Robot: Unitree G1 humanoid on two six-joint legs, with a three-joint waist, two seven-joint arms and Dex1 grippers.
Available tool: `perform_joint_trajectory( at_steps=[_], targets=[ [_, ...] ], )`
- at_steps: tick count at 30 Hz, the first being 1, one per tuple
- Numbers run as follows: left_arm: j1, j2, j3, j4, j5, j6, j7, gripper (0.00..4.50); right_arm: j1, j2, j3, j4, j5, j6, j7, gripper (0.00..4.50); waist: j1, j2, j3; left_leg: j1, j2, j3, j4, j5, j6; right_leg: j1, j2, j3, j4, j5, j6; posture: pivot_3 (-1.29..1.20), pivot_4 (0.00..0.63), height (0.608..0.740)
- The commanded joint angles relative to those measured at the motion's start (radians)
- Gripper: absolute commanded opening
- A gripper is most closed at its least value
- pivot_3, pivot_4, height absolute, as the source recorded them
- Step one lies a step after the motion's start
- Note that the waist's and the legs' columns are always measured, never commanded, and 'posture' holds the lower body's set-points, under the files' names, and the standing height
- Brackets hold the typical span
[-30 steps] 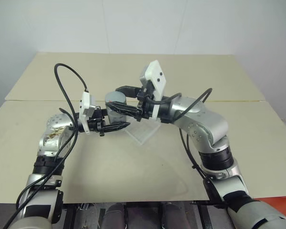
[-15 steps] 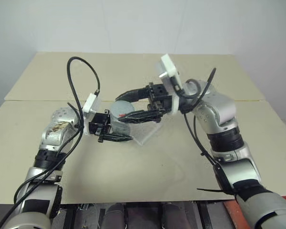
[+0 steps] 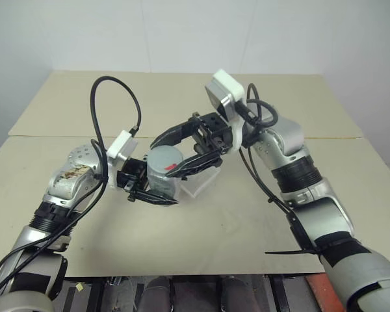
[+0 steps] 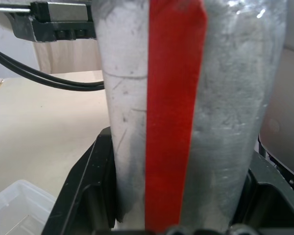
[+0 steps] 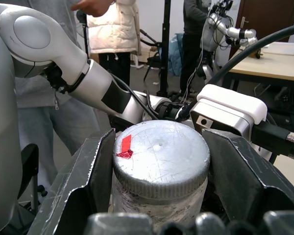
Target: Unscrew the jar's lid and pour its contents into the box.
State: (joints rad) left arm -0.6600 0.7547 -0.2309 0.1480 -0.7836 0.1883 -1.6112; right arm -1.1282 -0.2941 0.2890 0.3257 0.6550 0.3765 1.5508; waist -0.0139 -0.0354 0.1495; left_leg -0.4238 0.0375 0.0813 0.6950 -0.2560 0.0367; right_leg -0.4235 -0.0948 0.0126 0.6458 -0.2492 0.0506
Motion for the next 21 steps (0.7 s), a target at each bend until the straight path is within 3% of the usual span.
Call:
perform_joint_trajectory(
  at_steps=[1, 3, 10, 16, 21],
  targets=[
    [-0.008, -0.002, 0.045, 0.008, -0.017, -0.019, -0.003, 2.39, -0.011, 0.015, -0.023, -0.001, -0.025, -0.011, 0.046, 3.92, 0.0, 0.0, 0.0, 0.0, 0.0, 0.0, 0.0, 0.0, 0.0, 0.0, 0.0, 0.0, 0.0, 0.0, 0.0, 0.0, 0.15, 0.74],
    [-0.001, -0.005, 0.065, 0.019, -0.004, -0.015, -0.003, 2.39, -0.001, 0.016, -0.044, -0.013, -0.034, -0.017, 0.016, 4.45, -0.001, 0.0, 0.0, 0.0, 0.0, 0.0, 0.0, 0.0, 0.0, 0.0, 0.0, 0.0, 0.0, 0.0, 0.0, 0.0, 0.15, 0.74],
    [0.05, -0.017, 0.172, 0.057, 0.062, -0.009, 0.031, 2.39, 0.053, -0.012, -0.116, -0.085, -0.085, -0.002, -0.144, 4.45, 0.0, 0.0, 0.0, 0.0, 0.0, 0.0, 0.0, 0.0, -0.001, 0.0, 0.0, 0.0, 0.0, 0.0, 0.0, 0.0, 0.15, 0.74],
    [0.122, -0.081, 0.261, 0.049, 0.148, -0.034, 0.24, 2.39, 0.189, -0.017, -0.214, -0.326, -0.138, 0.063, -0.507, 4.45, 0.002, 0.0, 0.0, 0.0, 0.0, 0.0, 0.0, 0.0, -0.001, 0.0, -0.001, 0.0, 0.0, 0.0, 0.0, 0.0, 0.15, 0.74],
    [0.116, -0.157, 0.263, 0.055, 0.248, -0.054, 0.381, 2.39, 0.244, 0.01, -0.191, -0.536, -0.152, 0.197, -0.731, 4.45, 0.002, 0.0, 0.0, 0.0, 0.0, 0.0, 0.0, 0.001, -0.001, 0.0, -0.001, 0.0, 0.001, 0.0, 0.0, 0.0, 0.15, 0.74]
  ],
)
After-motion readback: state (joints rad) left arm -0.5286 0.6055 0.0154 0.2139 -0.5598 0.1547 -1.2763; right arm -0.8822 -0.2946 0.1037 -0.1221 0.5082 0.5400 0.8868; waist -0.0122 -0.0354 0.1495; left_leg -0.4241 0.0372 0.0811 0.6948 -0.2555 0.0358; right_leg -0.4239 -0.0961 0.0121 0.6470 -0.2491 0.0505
